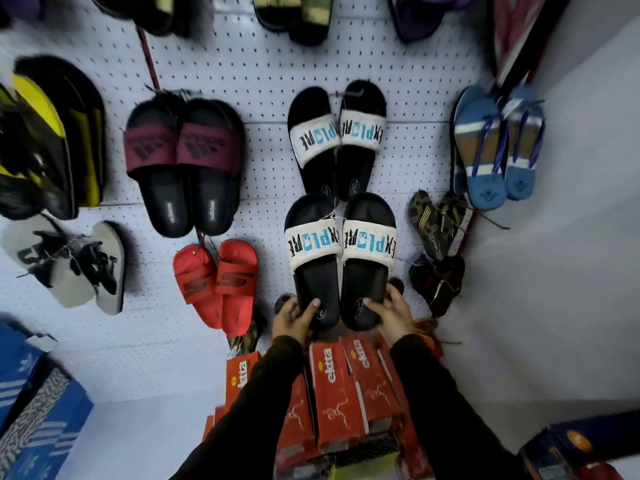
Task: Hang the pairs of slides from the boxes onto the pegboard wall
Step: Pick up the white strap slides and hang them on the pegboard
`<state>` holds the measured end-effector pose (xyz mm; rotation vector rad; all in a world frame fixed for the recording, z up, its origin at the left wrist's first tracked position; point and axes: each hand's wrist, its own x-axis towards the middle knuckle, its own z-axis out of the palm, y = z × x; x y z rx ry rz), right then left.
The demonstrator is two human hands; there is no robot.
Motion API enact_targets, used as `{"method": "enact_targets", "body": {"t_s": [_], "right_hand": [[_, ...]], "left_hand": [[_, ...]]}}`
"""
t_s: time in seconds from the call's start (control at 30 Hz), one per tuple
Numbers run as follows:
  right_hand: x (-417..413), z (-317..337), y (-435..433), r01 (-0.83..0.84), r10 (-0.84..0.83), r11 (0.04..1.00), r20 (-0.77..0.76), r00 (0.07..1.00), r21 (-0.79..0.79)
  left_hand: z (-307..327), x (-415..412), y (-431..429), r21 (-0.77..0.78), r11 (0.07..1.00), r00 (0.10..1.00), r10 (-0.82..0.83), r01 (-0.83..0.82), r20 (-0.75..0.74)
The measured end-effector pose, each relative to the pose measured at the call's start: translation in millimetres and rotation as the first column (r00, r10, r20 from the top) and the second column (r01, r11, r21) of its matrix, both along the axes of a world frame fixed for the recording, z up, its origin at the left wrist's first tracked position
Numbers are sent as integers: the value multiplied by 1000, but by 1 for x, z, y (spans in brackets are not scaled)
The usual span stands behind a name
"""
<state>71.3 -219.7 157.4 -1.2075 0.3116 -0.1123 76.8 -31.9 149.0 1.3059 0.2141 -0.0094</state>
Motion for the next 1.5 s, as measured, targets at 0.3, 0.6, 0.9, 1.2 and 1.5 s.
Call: {"method": "enact_targets", "body": {"t_s": [0.3,0.6,0.9,1.2,1.5], "right_hand": [[36,110,-9,-30,23,999,239,971,28],[77,179,-29,17,-12,1000,318,948,-11],[105,160,-34,-20,21,1000,195,981,-6],[117,156,-27,190,-41,916,388,921,-353],[171,179,-29,512,179,422,623,762,-748]], "left_hand": [[105,46,-10,-46,999,966,24,-13,259],[167,90,-25,-86,996,953,58,-33,297],[150,118,-38,-86,996,981,50,-35,187],[140,125,-47,168,937,852,191,-306,488],[179,166,-56,667,432,644,-223,-608,732]]}}
